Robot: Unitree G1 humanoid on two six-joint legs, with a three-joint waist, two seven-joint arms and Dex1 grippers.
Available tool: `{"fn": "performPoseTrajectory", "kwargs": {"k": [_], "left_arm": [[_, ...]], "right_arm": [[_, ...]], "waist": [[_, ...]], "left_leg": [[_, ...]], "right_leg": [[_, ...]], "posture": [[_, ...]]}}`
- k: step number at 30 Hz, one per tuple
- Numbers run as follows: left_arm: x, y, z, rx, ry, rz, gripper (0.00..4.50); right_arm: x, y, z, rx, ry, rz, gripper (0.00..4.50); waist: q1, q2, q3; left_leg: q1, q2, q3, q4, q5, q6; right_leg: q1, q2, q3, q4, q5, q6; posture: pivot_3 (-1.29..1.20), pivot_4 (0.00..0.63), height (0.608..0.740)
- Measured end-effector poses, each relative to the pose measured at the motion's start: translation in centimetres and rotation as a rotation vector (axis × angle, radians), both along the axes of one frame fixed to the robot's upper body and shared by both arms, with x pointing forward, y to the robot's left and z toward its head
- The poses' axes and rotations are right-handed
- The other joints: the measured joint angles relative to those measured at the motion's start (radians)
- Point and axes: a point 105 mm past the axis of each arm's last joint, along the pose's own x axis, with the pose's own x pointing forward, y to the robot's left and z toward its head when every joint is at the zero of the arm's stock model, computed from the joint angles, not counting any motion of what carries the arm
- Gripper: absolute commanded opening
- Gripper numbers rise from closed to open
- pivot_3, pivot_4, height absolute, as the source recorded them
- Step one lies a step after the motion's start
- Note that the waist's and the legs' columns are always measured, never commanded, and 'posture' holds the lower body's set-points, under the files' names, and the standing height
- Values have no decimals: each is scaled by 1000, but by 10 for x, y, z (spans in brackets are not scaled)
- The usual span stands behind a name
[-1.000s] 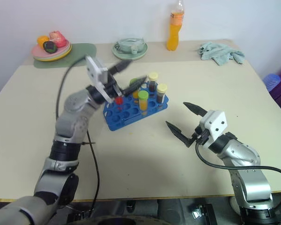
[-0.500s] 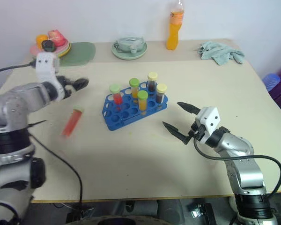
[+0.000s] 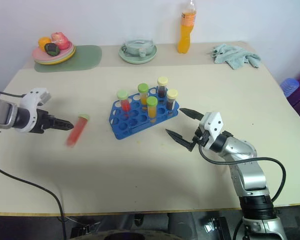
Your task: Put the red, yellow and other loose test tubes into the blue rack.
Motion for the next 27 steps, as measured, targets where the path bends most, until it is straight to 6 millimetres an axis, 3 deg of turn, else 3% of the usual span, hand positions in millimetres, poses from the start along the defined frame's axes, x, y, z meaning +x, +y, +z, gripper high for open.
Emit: {"fn": "performPoseTrajectory", "kwargs": {"k": [5,10,18,27], "left_arm": [[15,-11,3,-9,30,10,4160],[20,-17,-10,30,106,24,4160],[22,-19,-22,75,176,37,4160],[26,-29,-30,100,207,31,4160]], "right_arm": [[-4,-3,-6,1,12,-12,4500],[-13,-4,-11,-4,30,-5,4500],[-41,11,13,-65,-7,156,4500],[-45,29,26,-89,-17,288,4500]], "waist": [[0,0,0],[-2,0,0],[-1,0,0],[-1,0,0]], "left_leg": [[0,0,0,0,0,0],[0,0,0,-1,0,0],[-1,1,0,1,0,-1],[-2,2,0,1,0,-1]], "right_leg": [[0,0,0,0,0,0],[-1,1,1,0,0,0],[-1,0,2,0,0,0],[-2,-1,1,0,0,0]], "posture": [[0,150,740],[0,150,740],[0,150,740],[0,150,740]]}}
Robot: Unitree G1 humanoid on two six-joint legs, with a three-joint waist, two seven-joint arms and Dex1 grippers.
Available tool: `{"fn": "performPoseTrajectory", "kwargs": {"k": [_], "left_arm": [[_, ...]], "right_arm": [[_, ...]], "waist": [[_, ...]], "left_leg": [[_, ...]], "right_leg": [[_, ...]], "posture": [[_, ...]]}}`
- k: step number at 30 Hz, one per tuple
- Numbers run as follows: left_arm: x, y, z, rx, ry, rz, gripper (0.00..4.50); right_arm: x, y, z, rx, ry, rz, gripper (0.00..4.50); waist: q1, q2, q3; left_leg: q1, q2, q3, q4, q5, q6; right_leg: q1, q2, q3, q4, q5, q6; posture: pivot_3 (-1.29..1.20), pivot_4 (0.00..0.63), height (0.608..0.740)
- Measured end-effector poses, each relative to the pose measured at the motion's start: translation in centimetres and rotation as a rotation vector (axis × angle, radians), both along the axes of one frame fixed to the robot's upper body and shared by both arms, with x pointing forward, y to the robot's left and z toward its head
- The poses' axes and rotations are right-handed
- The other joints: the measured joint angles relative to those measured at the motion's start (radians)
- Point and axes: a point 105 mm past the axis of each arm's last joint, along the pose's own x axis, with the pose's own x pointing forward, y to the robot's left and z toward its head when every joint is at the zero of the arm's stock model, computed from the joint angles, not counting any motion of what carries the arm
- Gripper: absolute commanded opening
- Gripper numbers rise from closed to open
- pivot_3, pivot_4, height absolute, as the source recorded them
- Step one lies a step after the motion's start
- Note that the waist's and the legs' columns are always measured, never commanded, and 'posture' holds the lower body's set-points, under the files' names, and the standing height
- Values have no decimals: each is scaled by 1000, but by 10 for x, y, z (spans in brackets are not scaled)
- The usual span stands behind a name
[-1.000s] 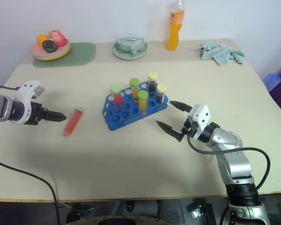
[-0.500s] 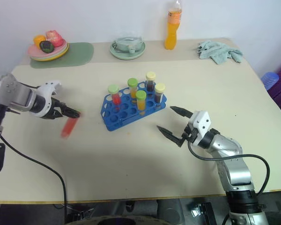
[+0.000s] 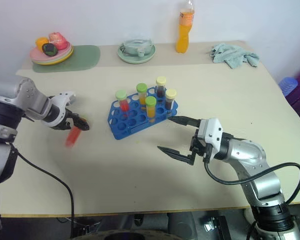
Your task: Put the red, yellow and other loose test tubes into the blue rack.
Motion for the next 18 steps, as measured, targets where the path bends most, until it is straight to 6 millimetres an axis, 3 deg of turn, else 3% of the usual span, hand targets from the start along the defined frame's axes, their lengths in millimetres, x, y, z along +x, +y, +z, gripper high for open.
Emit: {"fn": "performPoseTrajectory", "kwargs": {"k": [10,13,18], "left_arm": [[0,1,-1,6,10,21,4160],[0,1,-1,12,10,22,3274],[0,0,-1,16,9,23,784]], "right_arm": [[-2,5,6,4,-24,45,4500],[-3,5,7,3,-28,59,4500],[-4,6,7,1,-34,71,4500]], "waist": [[0,0,0],[0,0,0],[0,0,0]], "left_leg": [[0,0,0,1,0,0],[0,0,0,1,0,0],[0,0,0,1,0,0]], "right_leg": [[0,0,0,0,0,0],[0,0,0,0,0,0],[0,0,0,0,0,0]], "posture": [[0,150,740],[0,150,740],[0,150,740]]}}
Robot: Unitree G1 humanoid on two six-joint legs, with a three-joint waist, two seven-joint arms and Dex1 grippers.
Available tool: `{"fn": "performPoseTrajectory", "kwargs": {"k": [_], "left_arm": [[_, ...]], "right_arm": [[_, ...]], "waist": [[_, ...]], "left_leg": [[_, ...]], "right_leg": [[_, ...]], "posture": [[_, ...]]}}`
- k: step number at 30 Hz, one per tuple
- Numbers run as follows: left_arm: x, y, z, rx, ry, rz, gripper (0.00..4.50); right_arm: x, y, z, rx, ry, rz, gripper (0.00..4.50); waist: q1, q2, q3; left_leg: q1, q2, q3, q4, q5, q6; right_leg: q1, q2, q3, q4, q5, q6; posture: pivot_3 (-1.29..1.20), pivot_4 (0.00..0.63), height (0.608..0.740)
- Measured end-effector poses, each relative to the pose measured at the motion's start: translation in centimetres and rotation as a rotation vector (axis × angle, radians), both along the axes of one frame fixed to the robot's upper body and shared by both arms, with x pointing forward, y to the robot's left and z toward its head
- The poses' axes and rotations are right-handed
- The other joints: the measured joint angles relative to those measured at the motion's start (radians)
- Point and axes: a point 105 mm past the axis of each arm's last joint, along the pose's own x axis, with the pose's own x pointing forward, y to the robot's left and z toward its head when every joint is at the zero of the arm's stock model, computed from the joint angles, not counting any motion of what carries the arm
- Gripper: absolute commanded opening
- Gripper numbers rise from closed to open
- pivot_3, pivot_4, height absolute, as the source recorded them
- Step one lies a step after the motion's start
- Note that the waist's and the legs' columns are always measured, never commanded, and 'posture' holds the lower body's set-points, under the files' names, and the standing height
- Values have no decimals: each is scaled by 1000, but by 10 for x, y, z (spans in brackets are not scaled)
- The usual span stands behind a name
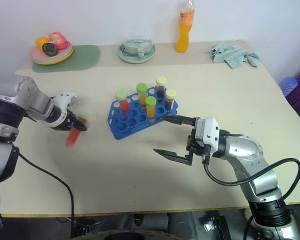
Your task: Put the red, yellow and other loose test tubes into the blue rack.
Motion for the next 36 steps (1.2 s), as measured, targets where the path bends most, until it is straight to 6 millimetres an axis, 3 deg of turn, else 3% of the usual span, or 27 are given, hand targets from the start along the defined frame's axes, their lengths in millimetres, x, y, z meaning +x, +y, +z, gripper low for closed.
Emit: {"fn": "performPoseTrajectory", "kwargs": {"k": [8,12,18,23,26,30,36], "left_arm": [[-4,4,-1,-3,-14,1,729],[-23,9,0,-82,-117,-70,729],[-51,-27,11,-384,-485,-332,729],[-64,-56,62,-561,-983,-622,729],[-66,-71,85,-636,-1133,-728,729],[-62,-87,94,-689,-1267,-811,729],[-51,-109,88,-814,-1223,-900,729]], "right_arm": [[1,3,0,-5,-3,10,4500],[4,4,-1,-4,-1,12,4500],[11,-2,-7,3,16,-17,4500],[13,-6,-14,11,26,-36,4500],[11,-9,-19,3,31,-59,4500],[13,-16,-25,-1,43,-120,4500],[10,-23,-32,-12,74,-216,4500]], "waist": [[-4,0,0],[-22,0,0],[-15,1,0],[10,2,0],[24,2,0],[27,2,-1],[26,2,-1]], "left_leg": [[0,0,0,0,0,0],[0,1,1,-1,-1,-2],[0,5,2,0,-2,-3],[1,8,4,1,-1,-3],[1,8,5,1,-1,-3],[1,8,5,1,-1,-3],[1,8,5,1,-1,-3]], "right_leg": [[0,0,0,0,0,0],[-2,0,1,1,1,-2],[0,2,0,-2,2,-10],[4,3,0,-5,2,-14],[3,3,0,-6,2,-13],[4,3,0,-4,3,-13],[4,4,1,-4,3,-13]], "posture": [[0,150,740],[0,150,740],[0,150,740],[0,150,740],[0,150,740],[0,150,740],[0,150,740]]}}
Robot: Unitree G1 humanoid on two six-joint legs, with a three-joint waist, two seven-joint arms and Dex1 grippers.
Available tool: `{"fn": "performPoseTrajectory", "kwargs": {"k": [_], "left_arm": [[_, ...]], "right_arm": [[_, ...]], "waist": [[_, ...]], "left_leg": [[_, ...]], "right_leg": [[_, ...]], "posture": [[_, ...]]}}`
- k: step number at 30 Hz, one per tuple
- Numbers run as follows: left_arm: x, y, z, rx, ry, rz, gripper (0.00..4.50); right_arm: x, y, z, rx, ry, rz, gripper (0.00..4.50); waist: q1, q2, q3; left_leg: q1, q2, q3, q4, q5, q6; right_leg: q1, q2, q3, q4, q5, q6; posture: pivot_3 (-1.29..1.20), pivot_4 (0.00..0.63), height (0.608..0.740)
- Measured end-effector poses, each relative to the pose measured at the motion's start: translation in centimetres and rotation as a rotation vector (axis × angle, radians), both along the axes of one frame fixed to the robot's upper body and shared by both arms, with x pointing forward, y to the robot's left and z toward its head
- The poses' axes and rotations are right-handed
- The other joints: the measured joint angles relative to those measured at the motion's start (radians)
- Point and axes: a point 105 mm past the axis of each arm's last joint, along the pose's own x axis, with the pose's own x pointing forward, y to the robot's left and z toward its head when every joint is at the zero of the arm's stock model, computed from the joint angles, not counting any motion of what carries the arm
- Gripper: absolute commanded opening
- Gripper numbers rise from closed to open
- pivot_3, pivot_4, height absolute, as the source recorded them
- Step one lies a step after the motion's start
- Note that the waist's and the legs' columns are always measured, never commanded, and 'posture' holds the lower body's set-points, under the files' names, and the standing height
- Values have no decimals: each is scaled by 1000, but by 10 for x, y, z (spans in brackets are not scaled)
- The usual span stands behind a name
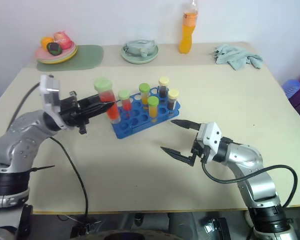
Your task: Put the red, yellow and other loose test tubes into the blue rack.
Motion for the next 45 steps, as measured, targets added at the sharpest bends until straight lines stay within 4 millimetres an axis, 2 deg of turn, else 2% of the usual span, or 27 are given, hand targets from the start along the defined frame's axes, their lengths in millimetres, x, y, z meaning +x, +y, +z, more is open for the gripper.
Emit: {"fn": "performPoseTrajectory", "kwargs": {"k": [5,13,19,22,28,32,34,39,45], "left_arm": [[17,-15,-14,22,-7,-29,729],[26,-30,-61,123,-23,9,729],[37,-38,-61,135,-96,135,729],[37,-49,-63,141,-98,172,729],[40,-84,-63,156,-80,197,729],[49,-122,-62,149,-55,177,729],[52,-132,-61,145,-44,169,729],[60,-134,-62,151,-45,176,729],[63,-122,-67,100,-50,160,729]], "right_arm": [[-1,-2,2,-10,-14,-48,4500],[-5,-10,-1,-17,2,-116,4500],[-10,-9,-1,-22,1,-121,4500],[-10,-10,-2,-24,1,-124,4500],[-10,-10,-2,-25,1,-124,4500],[-10,-9,-2,-26,0,-123,4500],[-9,-9,-2,-26,-1,-124,4500],[-9,-10,-2,-27,0,-125,4500],[-7,-9,2,-27,-15,-121,4500]], "waist": [[-1,0,0],[0,0,0],[1,0,0],[3,0,0],[31,0,0],[42,-1,0],[39,0,0],[26,0,-1],[24,0,0]], "left_leg": [[0,0,0,0,0,0],[0,0,0,0,0,0],[0,0,0,1,0,0],[0,0,0,1,0,0],[0,0,-1,5,0,0],[0,0,-1,6,0,1],[0,0,-1,6,0,1],[0,0,-1,5,0,1],[0,0,-1,5,0,1]], "right_leg": [[1,0,0,0,0,0],[1,0,0,0,0,0],[2,0,0,-1,0,1],[2,0,0,-1,2,3],[3,0,-3,-2,1,3],[5,0,-4,-3,1,3],[6,0,-4,-2,2,5],[6,0,-4,-1,3,6],[5,0,-3,-1,2,6]], "posture": [[0,150,740],[0,150,740],[0,150,740],[0,150,740],[0,150,740],[0,150,740],[0,150,740],[0,150,740],[0,150,740]]}}
